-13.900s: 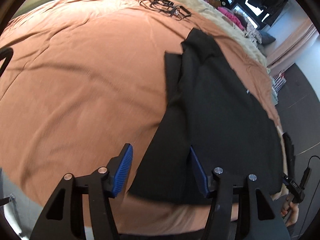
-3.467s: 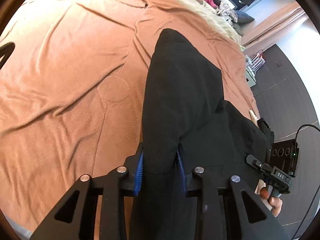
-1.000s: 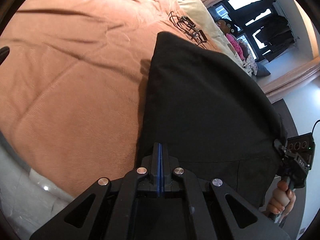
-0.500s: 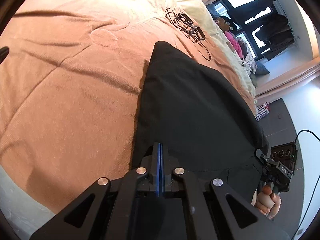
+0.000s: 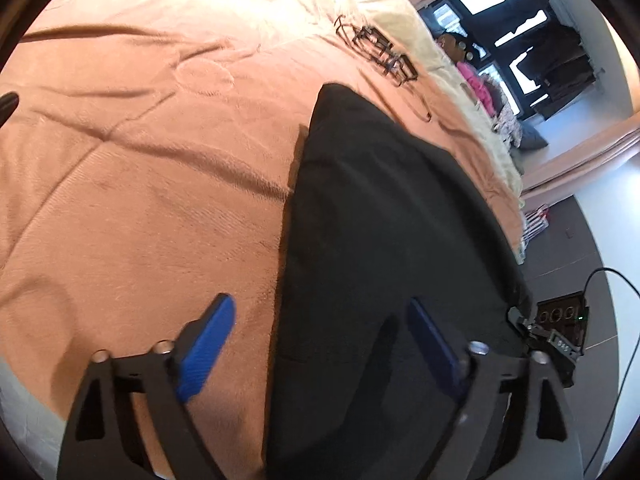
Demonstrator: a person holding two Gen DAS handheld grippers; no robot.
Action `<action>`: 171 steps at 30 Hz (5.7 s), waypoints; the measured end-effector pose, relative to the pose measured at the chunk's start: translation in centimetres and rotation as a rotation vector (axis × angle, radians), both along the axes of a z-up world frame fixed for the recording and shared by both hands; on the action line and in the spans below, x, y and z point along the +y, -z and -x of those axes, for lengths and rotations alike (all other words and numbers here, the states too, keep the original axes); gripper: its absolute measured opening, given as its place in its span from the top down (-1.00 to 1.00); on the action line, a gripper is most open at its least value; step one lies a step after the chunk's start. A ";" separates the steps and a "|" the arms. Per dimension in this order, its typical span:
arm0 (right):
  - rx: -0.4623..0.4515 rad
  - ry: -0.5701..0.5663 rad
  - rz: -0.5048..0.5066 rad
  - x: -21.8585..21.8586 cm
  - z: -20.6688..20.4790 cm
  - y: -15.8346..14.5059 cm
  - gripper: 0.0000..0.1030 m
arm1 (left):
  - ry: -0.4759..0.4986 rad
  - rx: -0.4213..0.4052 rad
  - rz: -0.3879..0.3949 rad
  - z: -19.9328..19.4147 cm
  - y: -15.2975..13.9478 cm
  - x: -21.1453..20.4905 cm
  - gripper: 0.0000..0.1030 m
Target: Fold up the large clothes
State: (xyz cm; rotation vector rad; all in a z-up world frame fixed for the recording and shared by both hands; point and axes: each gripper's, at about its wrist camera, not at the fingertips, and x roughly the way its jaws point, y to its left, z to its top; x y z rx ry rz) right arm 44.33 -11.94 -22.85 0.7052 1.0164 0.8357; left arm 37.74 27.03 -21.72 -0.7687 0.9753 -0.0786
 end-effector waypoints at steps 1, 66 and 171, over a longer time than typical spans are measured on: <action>0.005 0.002 -0.001 -0.1 -0.1 0.2 0.79 | 0.020 0.008 0.012 -0.3 0.3 -0.3 -0.33; -0.123 -0.412 -0.037 49.5 -10.1 -6.8 0.80 | -0.311 0.027 -0.541 -6.6 -14.8 37.2 0.68; -0.619 0.204 0.628 -1.1 26.7 -23.9 -1.00 | -0.110 -0.451 -0.553 30.1 -25.2 -15.2 -1.00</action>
